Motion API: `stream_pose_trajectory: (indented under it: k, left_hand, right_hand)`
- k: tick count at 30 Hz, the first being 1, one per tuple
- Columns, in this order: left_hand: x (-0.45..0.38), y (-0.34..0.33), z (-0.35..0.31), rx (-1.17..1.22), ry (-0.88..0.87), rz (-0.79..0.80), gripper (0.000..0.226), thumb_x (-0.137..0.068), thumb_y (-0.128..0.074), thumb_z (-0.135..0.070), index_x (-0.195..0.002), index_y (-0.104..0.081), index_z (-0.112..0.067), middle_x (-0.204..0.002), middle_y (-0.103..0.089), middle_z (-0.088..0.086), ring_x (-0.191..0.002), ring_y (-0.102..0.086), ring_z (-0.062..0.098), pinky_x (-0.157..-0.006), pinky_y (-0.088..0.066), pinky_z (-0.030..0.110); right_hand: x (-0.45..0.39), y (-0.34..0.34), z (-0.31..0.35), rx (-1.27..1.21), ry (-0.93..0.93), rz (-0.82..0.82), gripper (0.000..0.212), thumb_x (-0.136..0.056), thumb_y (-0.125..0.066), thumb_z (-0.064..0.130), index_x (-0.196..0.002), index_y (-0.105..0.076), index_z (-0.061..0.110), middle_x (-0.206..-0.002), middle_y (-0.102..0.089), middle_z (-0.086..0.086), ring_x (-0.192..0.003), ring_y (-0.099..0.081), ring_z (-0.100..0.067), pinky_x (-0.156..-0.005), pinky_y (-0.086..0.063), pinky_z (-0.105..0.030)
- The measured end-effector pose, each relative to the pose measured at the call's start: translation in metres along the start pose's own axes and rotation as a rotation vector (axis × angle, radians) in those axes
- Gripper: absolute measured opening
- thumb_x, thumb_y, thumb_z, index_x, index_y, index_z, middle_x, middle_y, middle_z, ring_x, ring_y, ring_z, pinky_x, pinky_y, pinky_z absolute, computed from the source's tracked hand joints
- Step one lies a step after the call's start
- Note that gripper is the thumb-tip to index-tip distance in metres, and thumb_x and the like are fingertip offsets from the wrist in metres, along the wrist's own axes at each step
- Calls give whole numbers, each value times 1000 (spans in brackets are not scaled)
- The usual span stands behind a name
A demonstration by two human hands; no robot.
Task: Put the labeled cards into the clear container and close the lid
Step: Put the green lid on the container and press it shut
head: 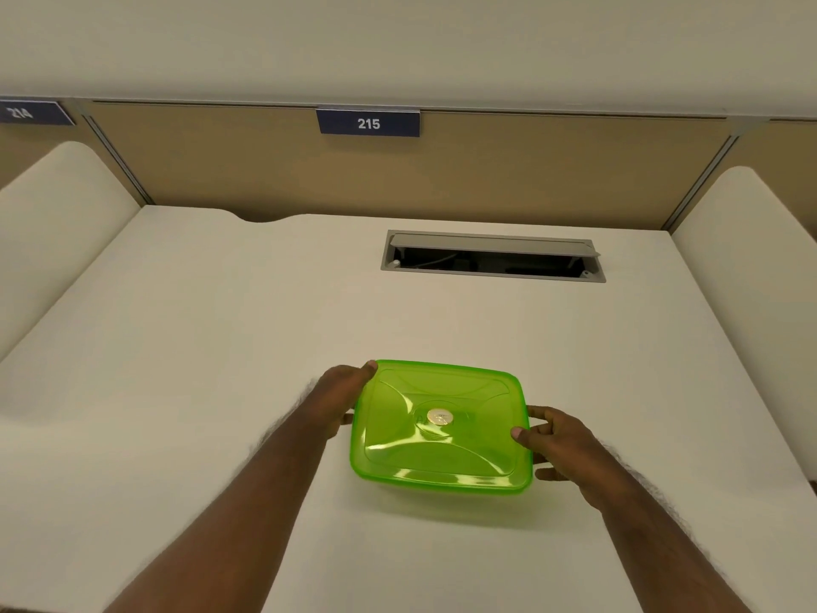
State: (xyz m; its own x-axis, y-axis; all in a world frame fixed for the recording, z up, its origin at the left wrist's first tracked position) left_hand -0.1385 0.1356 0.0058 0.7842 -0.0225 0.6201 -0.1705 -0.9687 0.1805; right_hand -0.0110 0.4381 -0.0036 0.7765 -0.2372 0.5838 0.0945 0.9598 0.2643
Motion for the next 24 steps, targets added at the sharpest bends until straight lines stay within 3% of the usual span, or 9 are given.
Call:
stream_pose_trajectory:
  k: [4, 9, 12, 16, 21, 24]
  left_hand:
    - [-15, -6, -3, 20, 59, -33, 26, -93, -60, -38, -84, -59, -13, -86, -61, 7, -74, -57, 20, -57, -44, 28]
    - [-27, -5, 3, 88, 162, -14, 20, -90, -67, -28, -95, -61, -9, -92, -61, 10, -83, -58, 25, -62, -50, 33]
    - [-33, -2, 8, 100, 200, -20, 20, -88, -69, -24, -97, -61, -8, -90, -60, 10, -79, -57, 24, -62, -51, 34]
    - [-39, -3, 13, 146, 231, -25, 20, -87, -70, -21, -99, -61, -8, -89, -60, 8, -78, -56, 22, -65, -48, 36]
    - [-43, -3, 15, 179, 234, -43, 14, -86, -71, -18, -88, -60, -9, -81, -58, 7, -72, -53, 20, -61, -48, 35]
    - [-44, -2, 16, 188, 220, -51, 15, -85, -72, -18, -85, -60, -8, -79, -58, 8, -70, -53, 20, -58, -48, 34]
  right_hand:
    - [-9, 3, 15, 26, -24, -1, 39, -84, -69, 38, -120, -58, 24, -105, -70, -4, -90, -69, -25, -66, -55, -31]
    - [-29, 4, 32, 24, -23, -83, 36, -86, -62, 48, -104, -65, 16, -105, -69, -9, -88, -68, -27, -76, -55, -39]
    - [-39, 2, 35, -12, -50, -109, 37, -87, -62, 45, -95, -66, 10, -99, -69, -13, -83, -66, -29, -79, -56, -44]
    - [-47, 1, 33, -145, -122, -88, 28, -85, -69, 37, -89, -66, 10, -92, -68, -9, -77, -64, -24, -62, -53, -32]
    - [-53, 2, 29, -204, -162, -53, 21, -85, -71, 30, -91, -66, 11, -92, -68, -7, -83, -62, -22, -69, -52, -32]
    - [-54, 0, 30, -225, -170, -47, 15, -87, -69, 26, -87, -65, 11, -89, -67, -7, -79, -61, -20, -64, -50, -30]
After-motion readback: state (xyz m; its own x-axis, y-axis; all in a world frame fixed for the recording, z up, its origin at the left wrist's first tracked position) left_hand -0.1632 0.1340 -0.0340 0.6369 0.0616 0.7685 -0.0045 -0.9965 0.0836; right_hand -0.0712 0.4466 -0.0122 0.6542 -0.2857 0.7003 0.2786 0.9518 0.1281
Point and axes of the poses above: each hand's wrist, its own x-axis away from the middle knuckle, its own y-axis out of the back of the hand, z = x × y, the point moved 7 cm from there along -x, towards the middle knuckle
